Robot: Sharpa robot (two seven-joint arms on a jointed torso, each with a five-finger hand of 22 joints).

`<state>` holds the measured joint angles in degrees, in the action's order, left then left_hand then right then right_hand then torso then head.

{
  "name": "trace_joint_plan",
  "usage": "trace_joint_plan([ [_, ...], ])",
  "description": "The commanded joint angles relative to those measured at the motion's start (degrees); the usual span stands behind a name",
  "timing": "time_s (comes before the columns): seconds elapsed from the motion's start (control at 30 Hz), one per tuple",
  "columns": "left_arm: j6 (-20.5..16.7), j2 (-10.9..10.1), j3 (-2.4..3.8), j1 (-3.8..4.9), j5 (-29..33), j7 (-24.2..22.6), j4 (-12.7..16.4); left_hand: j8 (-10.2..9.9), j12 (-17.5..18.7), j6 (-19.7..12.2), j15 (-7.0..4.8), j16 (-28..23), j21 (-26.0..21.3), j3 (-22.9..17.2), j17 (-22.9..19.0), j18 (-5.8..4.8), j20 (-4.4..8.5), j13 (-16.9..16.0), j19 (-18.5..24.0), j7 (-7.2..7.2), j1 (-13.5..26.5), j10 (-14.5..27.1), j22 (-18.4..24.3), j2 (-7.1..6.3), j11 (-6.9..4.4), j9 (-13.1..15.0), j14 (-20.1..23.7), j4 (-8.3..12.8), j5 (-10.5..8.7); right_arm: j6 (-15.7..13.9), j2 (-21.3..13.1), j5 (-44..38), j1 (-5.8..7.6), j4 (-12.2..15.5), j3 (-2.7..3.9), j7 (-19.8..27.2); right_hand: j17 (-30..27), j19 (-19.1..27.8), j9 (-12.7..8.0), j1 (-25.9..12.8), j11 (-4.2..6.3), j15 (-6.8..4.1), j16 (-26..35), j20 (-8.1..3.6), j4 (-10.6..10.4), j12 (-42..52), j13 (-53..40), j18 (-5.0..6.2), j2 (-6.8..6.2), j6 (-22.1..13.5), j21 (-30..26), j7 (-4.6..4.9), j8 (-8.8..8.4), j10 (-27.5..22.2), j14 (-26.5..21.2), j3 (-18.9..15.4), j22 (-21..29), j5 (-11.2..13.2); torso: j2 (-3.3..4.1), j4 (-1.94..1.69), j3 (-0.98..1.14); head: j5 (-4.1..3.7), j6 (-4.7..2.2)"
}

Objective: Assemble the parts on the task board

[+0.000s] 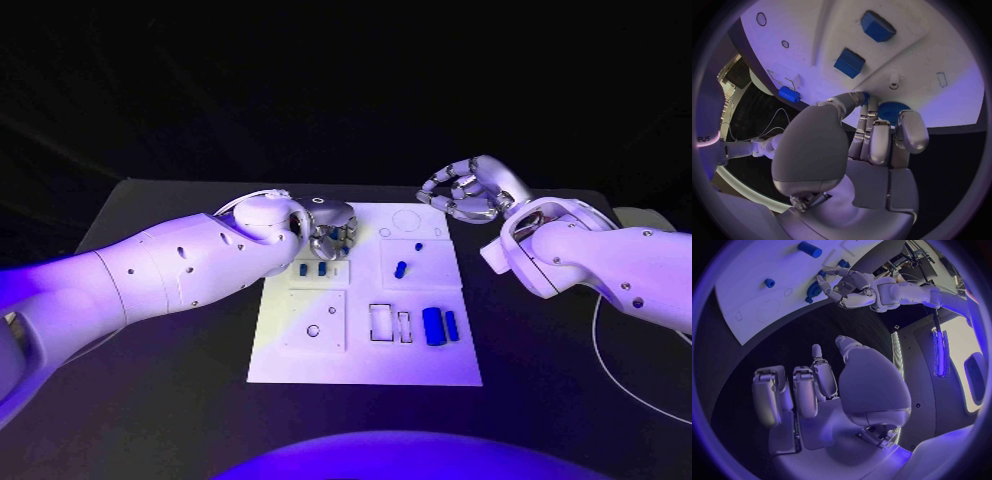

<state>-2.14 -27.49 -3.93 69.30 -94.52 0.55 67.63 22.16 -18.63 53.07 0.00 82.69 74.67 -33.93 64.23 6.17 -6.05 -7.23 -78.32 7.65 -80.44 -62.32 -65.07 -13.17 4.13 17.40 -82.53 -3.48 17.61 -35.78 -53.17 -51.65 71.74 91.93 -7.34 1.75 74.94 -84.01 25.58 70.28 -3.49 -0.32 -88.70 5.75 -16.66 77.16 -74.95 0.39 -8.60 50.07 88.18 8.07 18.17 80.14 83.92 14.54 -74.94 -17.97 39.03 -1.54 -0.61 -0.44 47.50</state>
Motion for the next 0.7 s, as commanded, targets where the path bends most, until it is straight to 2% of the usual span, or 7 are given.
trace_joint_plan([
  [0.03, 1.9, 0.2, -0.29, -0.62, -0.2, -0.4, -0.3, -0.5, 1.3, 0.3, -0.12, 0.2, 0.2, -0.6, -0.2, -0.70, 0.29, 0.7, -0.1, 0.01, 0.4, -0.6, 0.1, 0.21, 0.04, 0.0, -0.4, 0.2, -0.38, 0.3, 0.0, -0.5, -0.03, 0.1, 0.01, 0.3, 11.9, -5.1, 0.1, -0.1, 0.05, -0.38, 0.3, -0.49, 0.2, 0.3, -4.7, 0.11, 0.18, -0.3, 0.0, 0.06, 0.32, -0.2, 5.3, 0.3, -13.8, -0.2, 0.01, -0.07, 0.00, -0.03, 0.09],
  [0.33, -0.2, -0.6, -0.21, -0.83, 0.6, -0.8, 0.2, -0.8, 2.9, 1.2, -0.02, 0.3, 0.3, -1.1, -0.2, -0.69, 0.24, 1.1, -0.1, 0.21, 0.8, -2.1, 0.1, 0.41, 0.17, 0.2, -0.5, 0.7, -0.37, 0.2, -0.1, -0.5, -0.03, 0.1, 0.01, 0.3, 11.9, -5.1, 0.1, -0.1, 0.06, -0.39, 0.3, -0.49, 0.2, 0.4, -4.9, 0.10, 0.19, -0.2, 0.0, 0.05, 0.36, 0.0, 5.3, 0.3, -13.8, -0.3, -0.04, -0.05, -0.04, -0.09, 0.00],
  [0.5, -2.7, -1.8, 0.20, -0.87, 1.5, -0.8, 1.5, -0.9, 3.6, 1.9, -0.02, 0.3, 0.4, -1.1, -0.1, -0.71, 0.30, 1.2, -0.2, 0.18, 1.2, -3.1, -0.1, 0.41, 0.12, 0.3, -0.6, 1.0, -0.54, 0.2, -0.1, -0.5, -0.03, 0.1, 0.01, 0.3, 11.9, -5.1, 0.1, -0.1, 0.06, -0.39, 0.3, -0.49, 0.2, 0.4, -4.9, 0.10, 0.19, -0.2, 0.0, 0.05, 0.36, 0.0, 5.3, 0.3, -13.8, -0.3, -0.04, -0.09, -0.03, -0.09, -0.15],
  [0.7, -4.9, -3.7, 1.30, -0.88, 2.7, -0.6, 3.6, -0.9, 4.0, 2.1, -0.04, 0.3, 0.4, -0.9, -0.1, -0.71, 0.37, 1.3, -0.2, 0.17, 1.5, -3.6, -0.1, 0.23, 0.11, 0.4, -0.6, 1.1, -0.57, 0.1, -0.2, -0.6, -0.03, 0.0, 0.01, 0.3, 11.9, -5.1, 0.1, -0.1, 0.06, -0.39, 0.3, -0.49, 0.2, 0.4, -4.9, 0.10, 0.19, -0.2, 0.0, 0.05, 0.36, 0.0, 5.3, 0.3, -13.8, -0.3, -0.08, -0.10, -0.03, -0.05, -0.37],
])
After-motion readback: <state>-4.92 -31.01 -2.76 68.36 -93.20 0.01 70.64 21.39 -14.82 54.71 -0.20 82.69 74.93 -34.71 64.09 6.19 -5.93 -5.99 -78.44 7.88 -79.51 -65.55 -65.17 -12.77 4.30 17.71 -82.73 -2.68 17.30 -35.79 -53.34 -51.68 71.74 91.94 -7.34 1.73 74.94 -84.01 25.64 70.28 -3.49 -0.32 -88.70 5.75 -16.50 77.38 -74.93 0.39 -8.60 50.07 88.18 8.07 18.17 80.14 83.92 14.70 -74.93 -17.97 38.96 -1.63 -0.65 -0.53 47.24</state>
